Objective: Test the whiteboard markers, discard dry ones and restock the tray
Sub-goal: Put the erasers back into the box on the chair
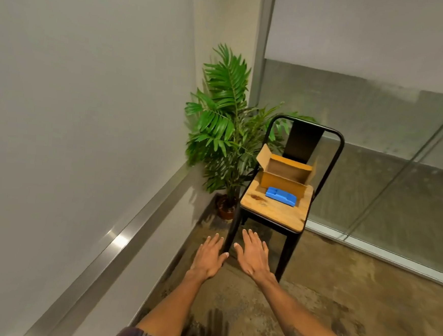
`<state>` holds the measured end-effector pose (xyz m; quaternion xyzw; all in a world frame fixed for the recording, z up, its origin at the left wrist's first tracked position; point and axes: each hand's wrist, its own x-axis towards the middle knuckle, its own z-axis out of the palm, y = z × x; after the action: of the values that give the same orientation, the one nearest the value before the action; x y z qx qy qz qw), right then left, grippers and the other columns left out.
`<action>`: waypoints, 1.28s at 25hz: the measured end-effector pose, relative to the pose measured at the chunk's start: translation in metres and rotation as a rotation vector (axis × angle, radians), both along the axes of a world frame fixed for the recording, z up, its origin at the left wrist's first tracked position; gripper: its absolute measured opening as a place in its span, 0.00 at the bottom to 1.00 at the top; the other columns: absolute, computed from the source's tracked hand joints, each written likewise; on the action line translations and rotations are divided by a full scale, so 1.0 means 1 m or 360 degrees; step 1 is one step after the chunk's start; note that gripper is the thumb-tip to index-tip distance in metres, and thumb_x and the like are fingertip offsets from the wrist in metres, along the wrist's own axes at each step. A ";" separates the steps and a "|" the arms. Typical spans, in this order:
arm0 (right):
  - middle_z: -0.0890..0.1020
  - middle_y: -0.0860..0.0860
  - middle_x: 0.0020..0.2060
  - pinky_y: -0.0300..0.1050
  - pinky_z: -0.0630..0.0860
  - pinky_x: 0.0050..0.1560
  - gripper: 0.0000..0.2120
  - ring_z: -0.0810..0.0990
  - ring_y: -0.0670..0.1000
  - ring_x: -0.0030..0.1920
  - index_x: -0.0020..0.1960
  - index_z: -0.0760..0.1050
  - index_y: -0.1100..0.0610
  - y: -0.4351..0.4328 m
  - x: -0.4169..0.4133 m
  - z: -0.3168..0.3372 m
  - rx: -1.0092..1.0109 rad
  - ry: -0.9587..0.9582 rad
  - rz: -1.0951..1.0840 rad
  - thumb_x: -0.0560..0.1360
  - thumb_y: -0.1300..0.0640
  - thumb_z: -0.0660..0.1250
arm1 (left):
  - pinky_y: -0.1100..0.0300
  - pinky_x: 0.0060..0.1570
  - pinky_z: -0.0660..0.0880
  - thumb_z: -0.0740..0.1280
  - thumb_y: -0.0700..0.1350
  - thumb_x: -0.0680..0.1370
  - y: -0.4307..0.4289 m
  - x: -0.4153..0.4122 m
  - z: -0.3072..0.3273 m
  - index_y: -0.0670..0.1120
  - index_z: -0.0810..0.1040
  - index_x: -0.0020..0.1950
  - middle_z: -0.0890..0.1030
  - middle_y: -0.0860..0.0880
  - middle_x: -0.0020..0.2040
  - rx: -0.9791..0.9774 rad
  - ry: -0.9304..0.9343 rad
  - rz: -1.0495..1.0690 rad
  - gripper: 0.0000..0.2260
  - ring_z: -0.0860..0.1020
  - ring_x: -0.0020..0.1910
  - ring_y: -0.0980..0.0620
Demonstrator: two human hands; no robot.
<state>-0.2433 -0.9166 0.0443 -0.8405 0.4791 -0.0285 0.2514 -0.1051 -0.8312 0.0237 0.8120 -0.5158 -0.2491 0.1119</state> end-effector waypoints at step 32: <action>0.75 0.58 0.65 0.52 0.73 0.64 0.23 0.76 0.59 0.62 0.72 0.68 0.57 -0.321 -0.021 -0.058 0.0713 -0.0538 -0.1219 0.80 0.52 0.64 | 0.58 0.68 0.70 0.64 0.46 0.81 -0.350 0.023 -0.034 0.47 0.66 0.76 0.75 0.46 0.69 0.0235 0.0620 0.0046 0.23 0.75 0.67 0.45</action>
<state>-0.2648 -1.2380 -0.0136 -0.5121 0.7013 -0.1514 0.4722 -0.0819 -1.1810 -0.0104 0.7618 -0.4532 -0.4368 0.1533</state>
